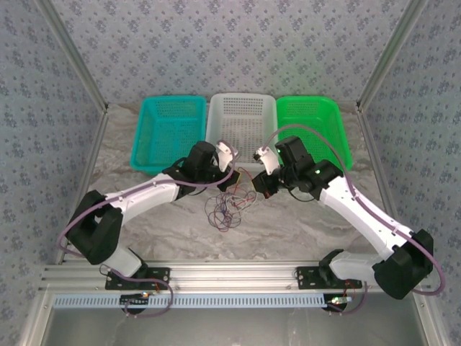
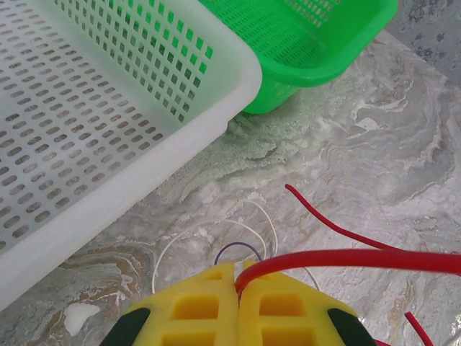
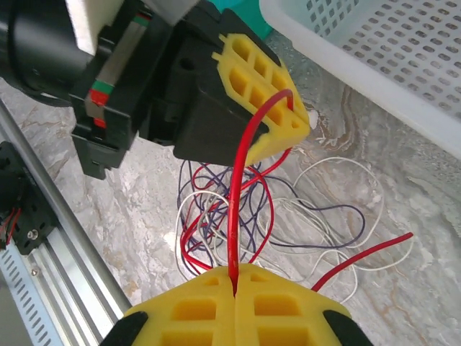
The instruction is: Untangle the cables
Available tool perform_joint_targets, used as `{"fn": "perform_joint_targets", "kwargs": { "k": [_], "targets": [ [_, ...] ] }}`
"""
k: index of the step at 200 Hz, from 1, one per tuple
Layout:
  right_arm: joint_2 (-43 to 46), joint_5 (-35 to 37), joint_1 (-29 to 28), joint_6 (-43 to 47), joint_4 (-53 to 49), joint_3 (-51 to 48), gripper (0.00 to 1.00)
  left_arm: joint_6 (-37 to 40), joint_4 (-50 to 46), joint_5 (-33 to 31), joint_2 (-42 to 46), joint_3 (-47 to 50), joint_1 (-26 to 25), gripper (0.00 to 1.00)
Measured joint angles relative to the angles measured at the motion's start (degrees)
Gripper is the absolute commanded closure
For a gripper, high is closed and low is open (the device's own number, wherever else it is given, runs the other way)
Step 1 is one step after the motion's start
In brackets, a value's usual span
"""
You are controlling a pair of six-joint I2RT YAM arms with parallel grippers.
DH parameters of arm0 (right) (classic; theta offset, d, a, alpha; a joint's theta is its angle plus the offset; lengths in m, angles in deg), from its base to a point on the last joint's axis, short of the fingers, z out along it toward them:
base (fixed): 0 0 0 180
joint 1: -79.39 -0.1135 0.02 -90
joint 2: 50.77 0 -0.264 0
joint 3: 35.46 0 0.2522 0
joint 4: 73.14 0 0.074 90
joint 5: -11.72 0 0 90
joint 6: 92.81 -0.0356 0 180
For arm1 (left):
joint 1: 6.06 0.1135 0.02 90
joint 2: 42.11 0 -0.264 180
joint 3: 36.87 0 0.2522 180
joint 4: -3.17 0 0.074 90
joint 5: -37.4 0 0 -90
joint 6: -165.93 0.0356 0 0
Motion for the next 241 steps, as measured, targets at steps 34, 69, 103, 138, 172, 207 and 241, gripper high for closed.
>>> {"fn": "perform_joint_targets", "kwargs": {
  "k": [34, 69, 103, 138, 172, 207, 241],
  "targets": [
    [0.98, 8.55, 0.13, -1.62, -0.63, -0.28, 0.37, -0.98, -0.63, -1.79, 0.68, -0.39, 0.0, 1.0],
    [5.73, 14.38, -0.92, -3.04, -0.44, -2.32, 0.34, -3.28, -4.22, -4.44, 0.68, -3.39, 0.0, 1.0],
    [11.34, 19.65, -4.28, -4.0, 0.87, -4.13, 0.36, -6.03, -6.29, -6.6, 0.52, -5.51, 0.02, 1.0],
    [12.22, 21.33, -9.27, -4.85, 5.05, -6.69, 0.36, -9.09, -8.26, -7.32, -0.92, -6.6, 0.04, 1.0],
    [8.44, 20.37, -12.13, -7.13, 12.83, -10.67, 0.36, -11.1, -9.42, -7.28, -1.33, -7.23, 0.07, 1.0],
    [0.7, 20.76, -14.38, -8.11, 20.02, -11.15, 0.34, -12.9, -10.08, -6.62, -1.33, -7.45, 0.07, 1.0],
    [-2.01, 22.32, -15.17, -9.01, 28.61, -14.05, 0.36, -14.71, -10.45, -4.87, -1.31, -7.48, 0.07, 1.0]
  ]
}}
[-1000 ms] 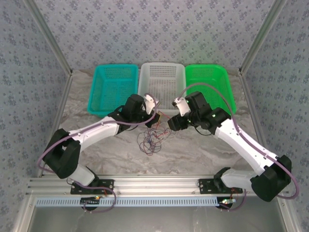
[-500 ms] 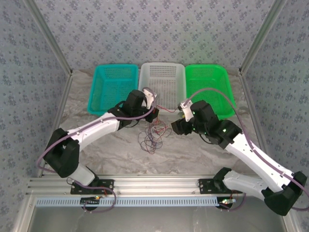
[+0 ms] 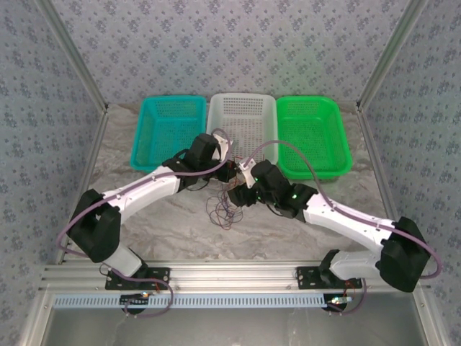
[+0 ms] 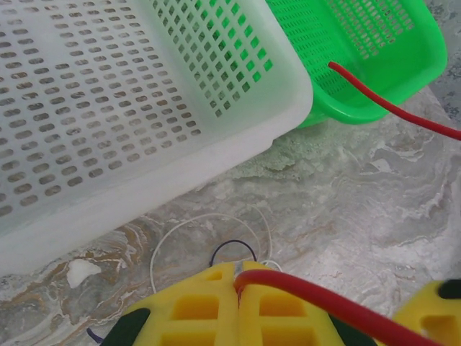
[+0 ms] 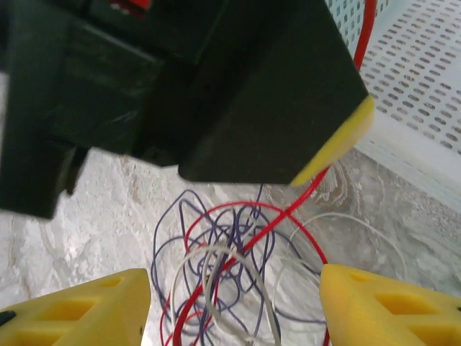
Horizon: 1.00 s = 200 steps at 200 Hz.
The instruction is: Untangle the cables
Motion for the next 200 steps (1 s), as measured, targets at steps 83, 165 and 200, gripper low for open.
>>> {"fn": "perform_joint_targets", "kwargs": {
  "k": [83, 165, 200],
  "targets": [
    [-9.05, 2.47, -0.17, -5.66, 7.06, -4.28, 0.74, -3.8, -0.2, 0.57, 2.89, -0.24, 1.44, 1.0],
    [-9.03, 2.84, -0.37, -9.4, 6.82, -12.52, 0.78, -6.38, 3.19, 1.03, 10.23, 0.07, 3.78, 1.0],
    [-7.17, 3.32, -0.37, -9.92, 5.7, -13.25, 0.81, -6.54, 3.08, 0.94, 10.23, 0.72, 4.17, 1.0]
  ]
}}
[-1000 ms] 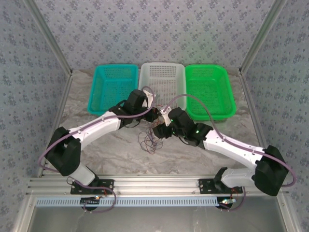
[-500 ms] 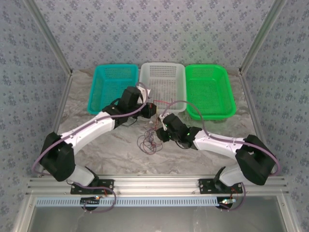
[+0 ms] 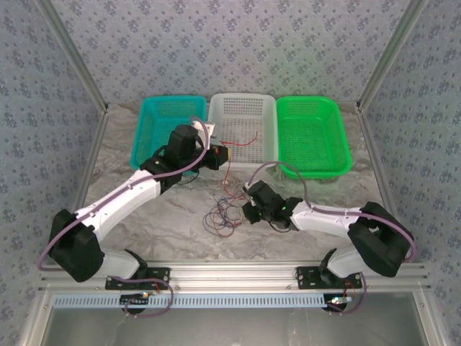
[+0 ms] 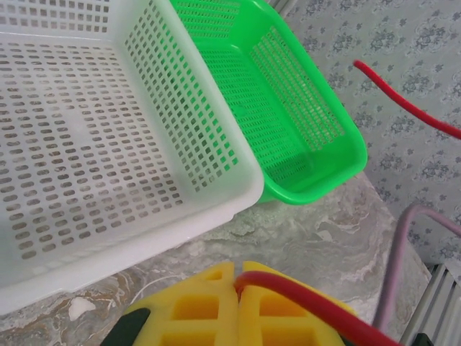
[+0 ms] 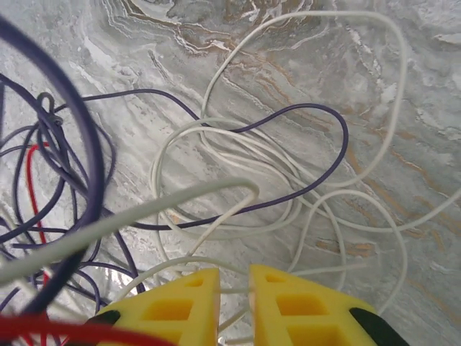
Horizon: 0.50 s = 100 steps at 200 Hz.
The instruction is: Untangle the cables
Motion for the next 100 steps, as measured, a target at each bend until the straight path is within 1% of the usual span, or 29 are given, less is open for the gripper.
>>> {"fn": "perform_joint_targets", "kwargs": {
  "k": [10, 17, 22, 33, 40, 62, 76, 100],
  "targets": [
    [2.01, 0.52, 0.0, -0.04, -0.7, -0.17, 0.8, 0.26, -0.13, -0.15, 0.0, 0.02, 0.15, 1.0],
    [3.63, 0.92, 0.0, -0.02, -1.11, -0.31, 0.78, 0.42, -0.24, -0.17, 0.0, 0.02, 0.2, 1.0],
    [4.94, 1.11, 0.0, -0.09, -1.55, -0.33, 0.72, 0.44, -0.33, -0.2, 0.02, 0.02, 0.2, 1.0],
    [7.85, 1.57, 0.0, 0.44, -2.29, -0.33, 0.54, 0.48, -0.5, -0.17, 0.04, 0.02, 0.2, 1.0],
    [9.62, 1.95, 0.0, 0.52, -2.71, -0.31, 0.47, 0.48, -0.52, -0.15, 0.04, 0.07, 0.2, 1.0],
    [13.38, 2.54, 0.0, 1.14, -4.79, 0.83, 0.41, 0.46, -0.42, -0.15, 0.17, 0.94, 0.2, 1.0],
    [13.99, 2.49, -0.02, 1.44, -5.38, 1.99, 0.39, 0.44, -0.39, -0.2, 0.22, 1.92, 0.2, 1.0],
    [14.01, 2.25, -0.13, 1.77, -5.29, 3.43, 0.33, 0.42, -0.57, -0.39, 0.28, 3.15, 0.2, 1.0]
  ]
}}
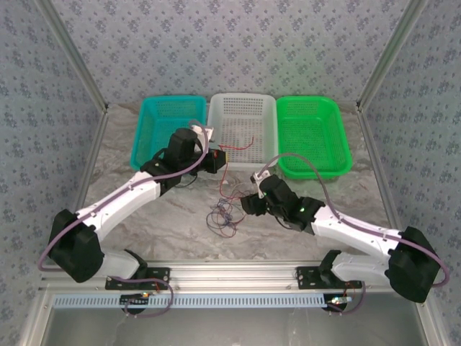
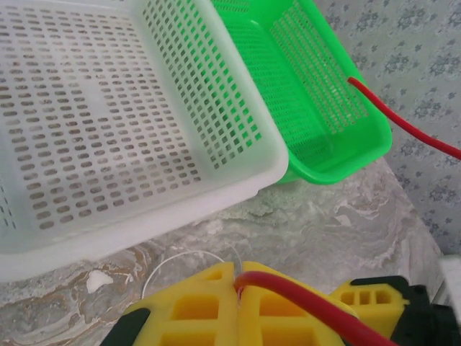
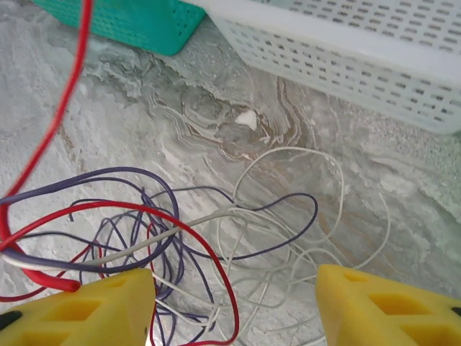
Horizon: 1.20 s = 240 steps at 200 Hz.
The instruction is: Untangle the cables
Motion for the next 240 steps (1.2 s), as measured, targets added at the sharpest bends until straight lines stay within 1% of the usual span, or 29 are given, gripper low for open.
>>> {"fn": "perform_joint_targets", "kwargs": {
  "k": [22, 48, 76, 108, 128, 155, 178, 197, 217, 240],
  "targets": [
    [-0.9, -0.42, -0.09, 0.13, 1.29, 0.9, 0.3, -0.02, 0.17, 0.0, 0.02, 0.15, 0.0, 1.0],
    [-4.83, -1.49, -0.63, 0.17, 2.45, 3.5, 0.3, -0.02, 0.24, 0.02, 0.02, 0.15, 0.0, 1.0],
    [-5.92, -0.87, -1.33, 1.01, 0.68, 5.51, 0.34, 0.04, 0.17, -0.37, 0.02, 0.15, 0.0, 1.0],
    [-3.61, 2.86, -0.68, 1.29, -6.45, 5.38, 0.38, 0.7, -0.81, -1.4, 0.79, 0.15, 0.0, 1.0],
    [-0.63, 6.86, -0.28, 0.52, -11.61, 4.07, 0.33, 0.94, -1.22, -1.7, 1.11, 0.15, 0.0, 1.0],
    [4.79, 10.32, -0.2, -0.81, -15.19, 1.84, 0.31, 0.96, -1.6, -1.7, 1.11, 0.15, 0.0, 1.0],
    [8.74, 11.28, -0.24, -1.01, -15.02, 1.27, 0.29, 0.94, -1.75, -1.7, 1.07, 0.15, -0.02, 1.0],
    [9.66, 10.95, -0.24, -0.59, -13.9, 1.42, 0.27, 0.94, -2.01, -1.7, 1.03, 0.15, -0.04, 1.0],
    [8.59, 8.92, -0.61, 0.13, -11.54, 1.95, 0.25, 0.9, -1.99, -1.7, 0.59, 0.13, -0.17, 1.0],
    [4.48, 5.35, -2.03, 0.52, -6.19, 3.5, 0.25, 0.79, -1.97, -1.66, -0.22, 0.13, -0.52, 1.0]
  ]
}}
